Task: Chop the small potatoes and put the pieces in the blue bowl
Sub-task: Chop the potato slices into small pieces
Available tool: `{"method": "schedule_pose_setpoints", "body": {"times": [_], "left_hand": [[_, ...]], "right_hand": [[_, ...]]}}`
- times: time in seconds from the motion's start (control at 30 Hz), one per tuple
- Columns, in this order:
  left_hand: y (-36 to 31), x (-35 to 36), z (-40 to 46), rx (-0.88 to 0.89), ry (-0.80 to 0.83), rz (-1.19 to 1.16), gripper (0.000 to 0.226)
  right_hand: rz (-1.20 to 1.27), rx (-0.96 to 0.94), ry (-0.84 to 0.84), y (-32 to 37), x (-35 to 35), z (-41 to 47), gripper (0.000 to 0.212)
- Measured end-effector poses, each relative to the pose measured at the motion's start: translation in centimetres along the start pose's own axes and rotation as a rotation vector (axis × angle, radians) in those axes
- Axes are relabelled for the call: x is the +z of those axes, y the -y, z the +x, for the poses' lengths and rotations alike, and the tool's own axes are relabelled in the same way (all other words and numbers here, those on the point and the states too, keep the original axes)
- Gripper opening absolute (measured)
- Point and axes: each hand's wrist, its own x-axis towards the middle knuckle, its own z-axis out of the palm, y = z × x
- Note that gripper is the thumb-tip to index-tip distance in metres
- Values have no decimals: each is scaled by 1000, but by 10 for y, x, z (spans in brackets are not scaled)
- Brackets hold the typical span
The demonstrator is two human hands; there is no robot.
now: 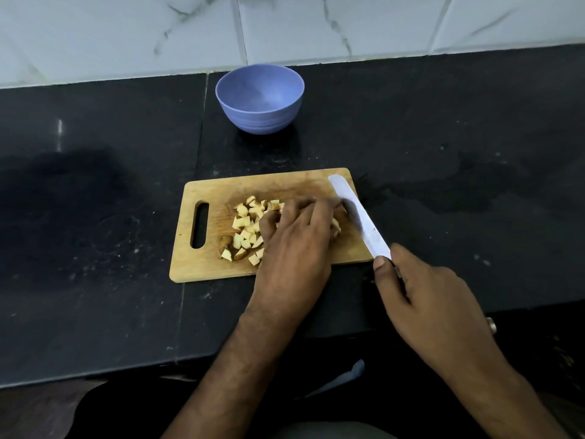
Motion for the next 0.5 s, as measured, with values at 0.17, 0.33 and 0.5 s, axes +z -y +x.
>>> {"method": "schedule_pose_setpoints", "body": {"times": [0.17,0.33,0.5], "left_hand": [[4,-3,-1,-83,-63,-45,12],[7,-6,-3,-102,-75,-31,10],[6,-6,-5,-101,-79,-60,10]], "right_hand": [[-121,-19,51,10,-5,-12,23],[-92,30,147,18,-7,-25,20],[-121,55,193,24,-11,-33,20]]}}
